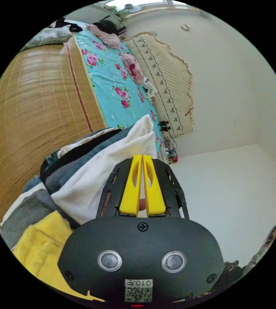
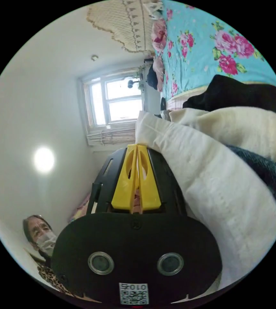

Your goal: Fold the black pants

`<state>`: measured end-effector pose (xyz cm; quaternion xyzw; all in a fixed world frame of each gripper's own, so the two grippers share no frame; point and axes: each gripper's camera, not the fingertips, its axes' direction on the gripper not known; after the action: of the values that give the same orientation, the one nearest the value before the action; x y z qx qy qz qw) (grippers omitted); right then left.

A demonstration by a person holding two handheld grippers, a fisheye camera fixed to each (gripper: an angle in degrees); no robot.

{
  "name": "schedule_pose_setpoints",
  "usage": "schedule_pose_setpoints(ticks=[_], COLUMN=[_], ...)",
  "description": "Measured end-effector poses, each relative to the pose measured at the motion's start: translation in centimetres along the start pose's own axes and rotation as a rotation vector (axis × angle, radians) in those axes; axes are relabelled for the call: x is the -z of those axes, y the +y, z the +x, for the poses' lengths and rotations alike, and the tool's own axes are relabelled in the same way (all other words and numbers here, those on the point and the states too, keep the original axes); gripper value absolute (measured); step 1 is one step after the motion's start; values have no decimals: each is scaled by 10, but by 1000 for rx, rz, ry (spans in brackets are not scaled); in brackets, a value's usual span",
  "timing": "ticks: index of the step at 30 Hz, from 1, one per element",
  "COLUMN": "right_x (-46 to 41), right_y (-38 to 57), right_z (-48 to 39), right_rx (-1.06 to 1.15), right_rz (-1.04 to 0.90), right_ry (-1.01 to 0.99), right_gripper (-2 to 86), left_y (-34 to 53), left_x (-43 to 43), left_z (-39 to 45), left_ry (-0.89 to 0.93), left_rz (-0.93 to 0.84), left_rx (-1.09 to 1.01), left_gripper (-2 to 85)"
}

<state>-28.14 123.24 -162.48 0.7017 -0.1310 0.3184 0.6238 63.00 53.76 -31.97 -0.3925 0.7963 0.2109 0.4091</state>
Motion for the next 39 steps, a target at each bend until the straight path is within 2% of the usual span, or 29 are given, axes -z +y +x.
schedule_pose_setpoints(ticks=[1,4,8,10,13,18,21,24,27,32,39], right_x=[0,-4,11,16,5,-64,-109,-161,-216,-278,-316], right_y=[1,15,86,134,231,383,421,434,433,455,501], right_z=[-6,-44,-103,-130,-175,-244,-243,-223,-203,-207,-166], right_rx=[11,124,342,390,427,421,377,363,394,521,391], right_rz=[13,36,44,31,-36,-132,-206,-368,-523,-630,-741], right_ry=[31,51,1,72,296,725,840,839,813,630,471], right_gripper=[20,21,22,22,22,22,21,21,20,21,22], left_y=[3,19,58,91,128,185,217,249,290,359,448], left_x=[25,96,187,241,293,347,368,409,473,545,606], left_z=[-2,-4,3,0,-14,-36,-36,-10,36,107,130], left_ry=[-70,-69,-168,-177,-180,-137,-140,-135,-205,-322,-264], left_rz=[11,24,18,-11,-55,-105,-151,-85,37,66,132], left_rx=[8,-28,-140,-174,-140,-34,29,57,49,58,177], left_gripper=[-2,-2,-2,-1,-1,-1,-1,-1,-1,-1,-1])
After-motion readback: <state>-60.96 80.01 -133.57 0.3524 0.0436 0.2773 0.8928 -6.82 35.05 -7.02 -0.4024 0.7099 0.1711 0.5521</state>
